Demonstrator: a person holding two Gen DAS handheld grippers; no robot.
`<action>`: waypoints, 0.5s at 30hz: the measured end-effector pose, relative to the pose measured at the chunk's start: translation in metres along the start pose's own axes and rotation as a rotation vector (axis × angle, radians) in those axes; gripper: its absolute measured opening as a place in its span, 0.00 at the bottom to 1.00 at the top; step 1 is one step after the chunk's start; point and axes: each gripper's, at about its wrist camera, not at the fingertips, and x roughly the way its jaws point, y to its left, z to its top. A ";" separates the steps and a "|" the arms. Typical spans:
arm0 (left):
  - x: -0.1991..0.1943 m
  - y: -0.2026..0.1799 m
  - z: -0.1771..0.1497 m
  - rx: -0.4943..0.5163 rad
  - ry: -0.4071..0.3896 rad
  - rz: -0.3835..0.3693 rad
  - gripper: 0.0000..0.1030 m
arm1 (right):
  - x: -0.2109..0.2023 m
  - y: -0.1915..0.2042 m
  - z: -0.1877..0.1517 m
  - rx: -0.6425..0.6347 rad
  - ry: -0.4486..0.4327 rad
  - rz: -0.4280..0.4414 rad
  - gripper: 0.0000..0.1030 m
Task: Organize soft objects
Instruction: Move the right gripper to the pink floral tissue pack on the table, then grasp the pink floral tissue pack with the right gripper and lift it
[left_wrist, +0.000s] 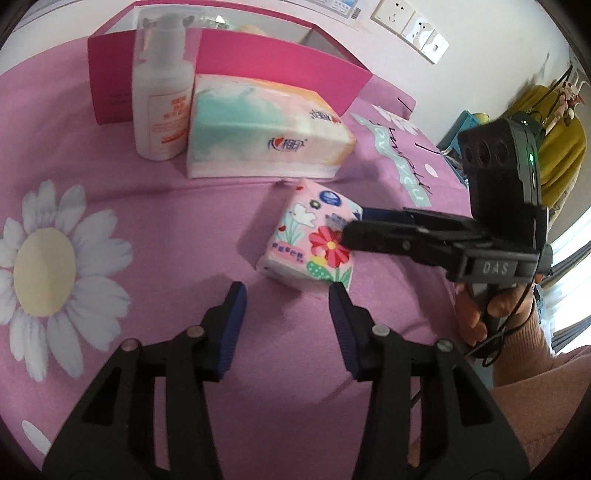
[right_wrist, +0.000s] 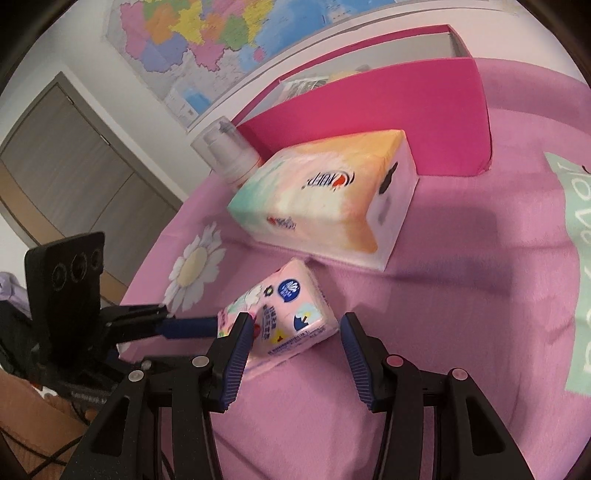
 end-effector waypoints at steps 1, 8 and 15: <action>-0.002 0.001 0.000 -0.003 -0.004 -0.003 0.47 | -0.001 0.000 -0.001 0.002 0.001 0.000 0.49; -0.009 0.002 0.003 -0.011 -0.021 -0.030 0.47 | -0.009 0.006 -0.016 -0.006 0.039 0.034 0.49; -0.005 -0.003 0.003 0.002 -0.010 -0.031 0.42 | -0.021 0.007 -0.016 0.001 -0.002 0.041 0.49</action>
